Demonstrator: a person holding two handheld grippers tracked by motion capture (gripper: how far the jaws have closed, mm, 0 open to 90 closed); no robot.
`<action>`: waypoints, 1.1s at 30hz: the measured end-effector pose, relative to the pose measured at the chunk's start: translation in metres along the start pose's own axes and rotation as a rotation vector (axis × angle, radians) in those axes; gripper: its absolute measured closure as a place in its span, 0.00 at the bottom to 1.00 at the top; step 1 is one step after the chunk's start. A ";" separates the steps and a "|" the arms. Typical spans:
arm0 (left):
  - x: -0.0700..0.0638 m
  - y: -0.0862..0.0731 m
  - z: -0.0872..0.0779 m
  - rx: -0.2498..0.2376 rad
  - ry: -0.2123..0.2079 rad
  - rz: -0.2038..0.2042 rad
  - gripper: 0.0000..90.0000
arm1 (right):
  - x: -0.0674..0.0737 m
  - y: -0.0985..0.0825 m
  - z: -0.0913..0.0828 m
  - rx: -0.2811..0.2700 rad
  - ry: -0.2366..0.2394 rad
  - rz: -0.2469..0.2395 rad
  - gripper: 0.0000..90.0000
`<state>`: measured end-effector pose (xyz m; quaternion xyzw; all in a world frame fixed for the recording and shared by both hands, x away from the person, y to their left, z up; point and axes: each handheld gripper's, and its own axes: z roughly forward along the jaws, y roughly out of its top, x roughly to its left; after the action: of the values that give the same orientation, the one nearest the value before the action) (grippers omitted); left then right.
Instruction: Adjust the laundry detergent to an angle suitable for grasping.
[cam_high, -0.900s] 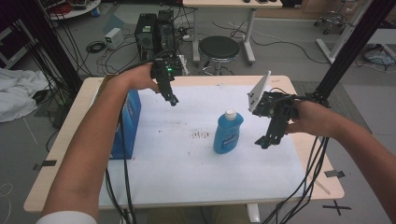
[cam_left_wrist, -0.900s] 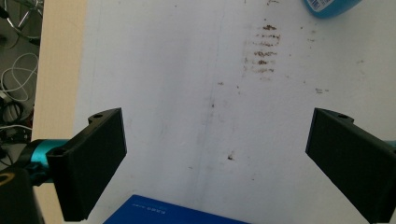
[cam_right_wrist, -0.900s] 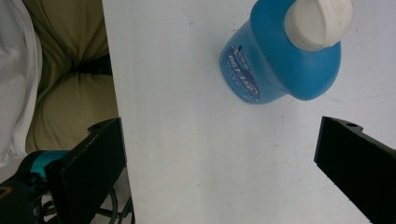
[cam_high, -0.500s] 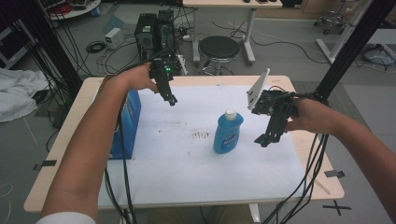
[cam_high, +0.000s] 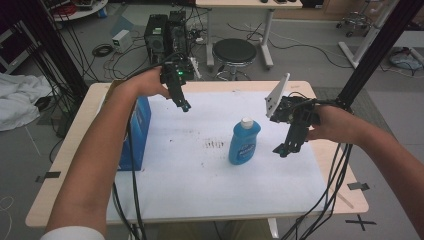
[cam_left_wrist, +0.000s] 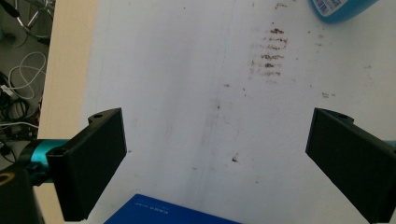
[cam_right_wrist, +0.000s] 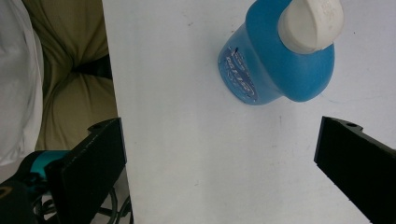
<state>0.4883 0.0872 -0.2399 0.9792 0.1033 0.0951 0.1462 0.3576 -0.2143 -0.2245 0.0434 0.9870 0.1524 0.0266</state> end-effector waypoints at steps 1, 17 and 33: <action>0.000 -0.001 0.000 -0.010 0.005 -0.005 0.06 | 0.000 0.000 0.000 0.000 0.000 0.002 0.01; 0.010 -0.013 0.005 -0.271 0.110 -0.165 0.06 | -0.003 -0.002 0.001 -0.002 -0.005 0.001 0.01; 0.009 -0.022 0.032 -0.505 0.133 -0.279 0.06 | -0.008 -0.001 0.003 0.002 -0.001 0.010 0.01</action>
<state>0.5001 0.1018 -0.2751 0.8798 0.2194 0.1608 0.3899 0.3655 -0.2154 -0.2276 0.0483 0.9870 0.1513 0.0263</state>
